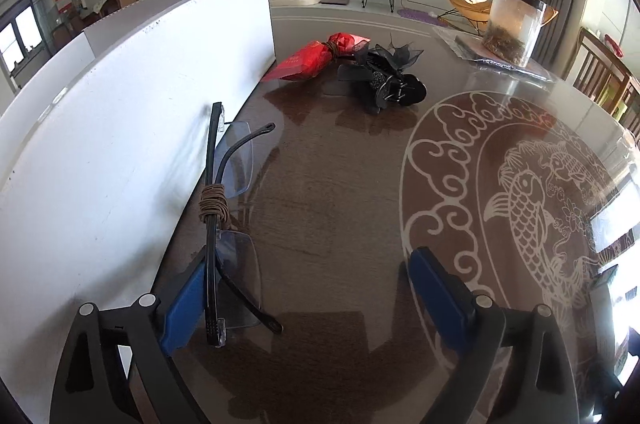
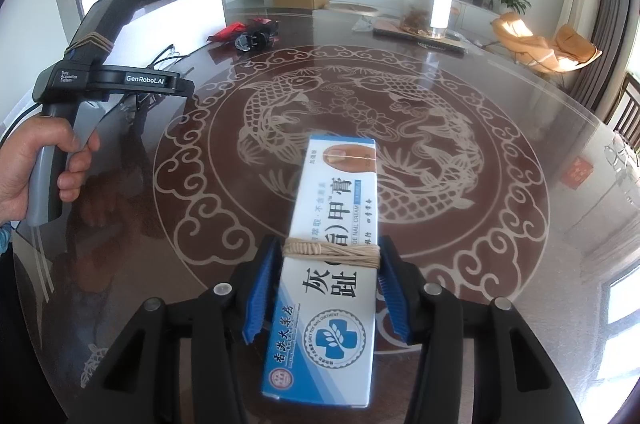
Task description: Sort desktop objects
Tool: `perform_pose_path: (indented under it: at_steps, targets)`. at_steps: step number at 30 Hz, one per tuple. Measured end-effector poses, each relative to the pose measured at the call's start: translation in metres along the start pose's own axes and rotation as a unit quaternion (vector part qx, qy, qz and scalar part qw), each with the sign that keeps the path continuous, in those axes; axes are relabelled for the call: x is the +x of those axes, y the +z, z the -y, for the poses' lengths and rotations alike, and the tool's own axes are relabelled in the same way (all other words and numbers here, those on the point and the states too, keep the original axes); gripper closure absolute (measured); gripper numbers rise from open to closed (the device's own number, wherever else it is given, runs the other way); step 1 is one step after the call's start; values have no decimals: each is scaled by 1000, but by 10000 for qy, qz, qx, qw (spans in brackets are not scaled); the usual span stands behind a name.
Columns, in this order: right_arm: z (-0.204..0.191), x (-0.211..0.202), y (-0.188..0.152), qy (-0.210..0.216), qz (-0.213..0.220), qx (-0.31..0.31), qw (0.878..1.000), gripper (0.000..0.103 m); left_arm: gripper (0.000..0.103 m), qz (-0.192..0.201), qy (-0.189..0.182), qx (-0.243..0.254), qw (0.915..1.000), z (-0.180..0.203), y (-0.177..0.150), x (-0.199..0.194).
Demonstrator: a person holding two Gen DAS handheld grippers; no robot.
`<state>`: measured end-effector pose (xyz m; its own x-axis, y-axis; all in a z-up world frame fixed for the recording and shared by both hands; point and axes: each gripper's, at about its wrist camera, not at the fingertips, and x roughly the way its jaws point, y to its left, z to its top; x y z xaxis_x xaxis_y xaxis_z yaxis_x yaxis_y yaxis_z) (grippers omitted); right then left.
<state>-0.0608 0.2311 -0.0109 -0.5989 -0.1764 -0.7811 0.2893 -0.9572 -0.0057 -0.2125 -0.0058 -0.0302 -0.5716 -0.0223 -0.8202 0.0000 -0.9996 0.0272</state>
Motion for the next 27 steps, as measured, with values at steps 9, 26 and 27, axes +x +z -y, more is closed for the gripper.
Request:
perform_pose_path:
  at_steps: [9, 26, 27]
  targets:
    - [0, 1, 0, -4, -3, -12, 10000, 51, 4, -60, 314, -611, 9976, -19, -9, -3]
    - [-1, 2, 1, 10, -6, -26, 10000, 50, 89, 317, -152, 117, 9993, -11, -8, -17]
    - [-1, 2, 1, 12, -6, -24, 10000, 50, 89, 295, -234, 123, 9992, -10, -20, -27]
